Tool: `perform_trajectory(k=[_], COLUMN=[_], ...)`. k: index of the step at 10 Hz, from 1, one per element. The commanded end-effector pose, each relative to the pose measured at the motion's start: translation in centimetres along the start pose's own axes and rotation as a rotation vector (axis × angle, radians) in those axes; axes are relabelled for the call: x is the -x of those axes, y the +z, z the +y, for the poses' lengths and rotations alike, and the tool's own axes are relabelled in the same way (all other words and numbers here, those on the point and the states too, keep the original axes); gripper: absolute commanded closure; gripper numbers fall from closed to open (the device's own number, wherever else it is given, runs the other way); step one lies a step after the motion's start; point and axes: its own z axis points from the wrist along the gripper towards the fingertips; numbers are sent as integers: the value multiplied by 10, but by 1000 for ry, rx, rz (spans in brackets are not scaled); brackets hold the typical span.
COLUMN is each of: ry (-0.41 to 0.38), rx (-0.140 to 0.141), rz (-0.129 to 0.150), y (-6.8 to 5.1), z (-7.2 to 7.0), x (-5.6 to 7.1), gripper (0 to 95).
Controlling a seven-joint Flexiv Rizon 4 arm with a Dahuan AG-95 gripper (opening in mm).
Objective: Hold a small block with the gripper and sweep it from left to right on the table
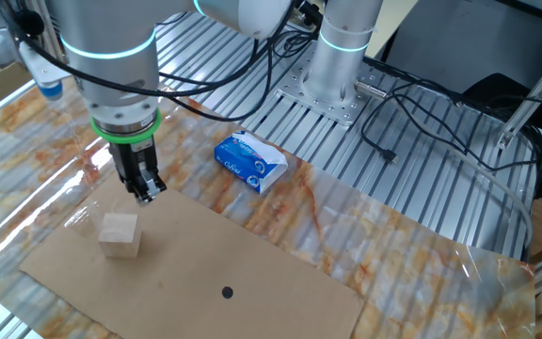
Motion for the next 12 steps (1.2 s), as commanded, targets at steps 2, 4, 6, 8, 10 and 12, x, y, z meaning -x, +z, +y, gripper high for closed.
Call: perform_trajectory(k=[2,4,6,8,10,12], ry=[-7,-10,-8,-16,-8,51], rx=[1,3,3,3,3,24], rz=[4,5,3,4,2,13], y=[1,2,2,3,3,3], z=[0,0,0,0,0,0], x=[1,1,1,1,1,1], gripper=[950,950,950,950,950,950])
